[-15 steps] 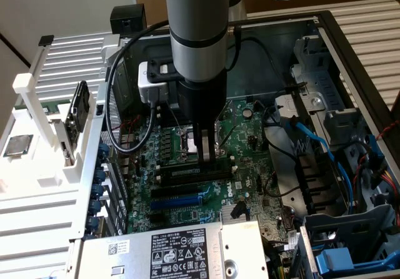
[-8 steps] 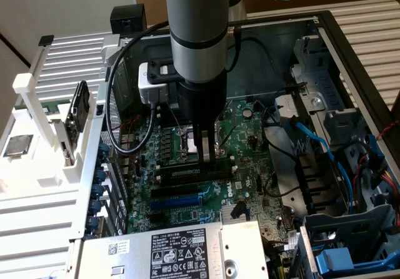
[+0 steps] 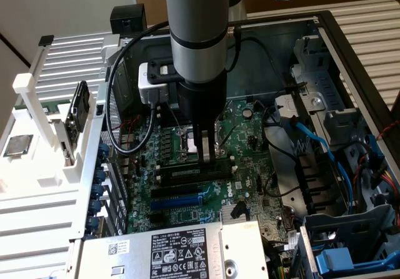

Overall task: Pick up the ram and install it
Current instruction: 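Insert the ram into the slot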

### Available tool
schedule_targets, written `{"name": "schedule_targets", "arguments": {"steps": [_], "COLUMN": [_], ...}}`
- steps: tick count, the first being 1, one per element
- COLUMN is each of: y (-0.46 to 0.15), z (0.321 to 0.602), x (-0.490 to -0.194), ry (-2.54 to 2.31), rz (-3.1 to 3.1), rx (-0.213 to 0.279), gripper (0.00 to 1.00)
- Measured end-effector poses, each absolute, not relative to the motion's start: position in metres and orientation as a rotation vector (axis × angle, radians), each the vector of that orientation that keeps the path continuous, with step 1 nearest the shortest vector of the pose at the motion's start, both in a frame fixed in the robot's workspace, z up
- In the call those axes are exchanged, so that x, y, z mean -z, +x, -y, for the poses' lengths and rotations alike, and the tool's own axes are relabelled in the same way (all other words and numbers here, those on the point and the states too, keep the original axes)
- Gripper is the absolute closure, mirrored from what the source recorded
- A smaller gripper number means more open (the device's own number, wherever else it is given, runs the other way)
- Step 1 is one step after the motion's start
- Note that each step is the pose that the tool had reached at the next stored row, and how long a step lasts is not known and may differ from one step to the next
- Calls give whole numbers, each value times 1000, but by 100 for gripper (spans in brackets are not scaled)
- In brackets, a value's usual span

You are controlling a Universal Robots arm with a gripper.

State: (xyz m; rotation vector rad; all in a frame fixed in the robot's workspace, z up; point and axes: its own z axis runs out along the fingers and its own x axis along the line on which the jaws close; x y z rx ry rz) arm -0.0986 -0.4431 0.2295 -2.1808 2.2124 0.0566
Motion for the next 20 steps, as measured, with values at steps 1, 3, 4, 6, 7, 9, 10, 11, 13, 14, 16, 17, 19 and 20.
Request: {"name": "schedule_targets", "arguments": {"steps": [1, 3, 4, 6, 7, 9, 10, 11, 13, 14, 16, 17, 19, 20], "y": [-99, -99, -99, -99, -99, -99, -99, -99, -99, -99, -99, -99, -99, -99], "z": [443, 443, 443, 443, 443, 443, 443, 443, 443, 443, 443, 443, 443, 443], "x": [-229, -229, -229, -229, -229, -229, -229, -229, -229, -229, -230, -231, -235, -238], "ry": [-2181, -2181, -2181, -2181, -2181, -2181, -2181, -2181, -2181, -2181, -2181, -2181, -2180, -2180], "rz": [-2212, -2212, -2212, -2212, -2212, -2212, -2212, -2212, -2212, -2212, -2213, -2213, -2212, -2212], "rx": [-57, -57, -57, -57, -56, -57, -57, -57, -57, -57, -57, -57, -57, -57], "gripper": [88, 88, 88, 88, 87, 87, 80, 80, 80, 80, 80, 80, 80, 80]}}
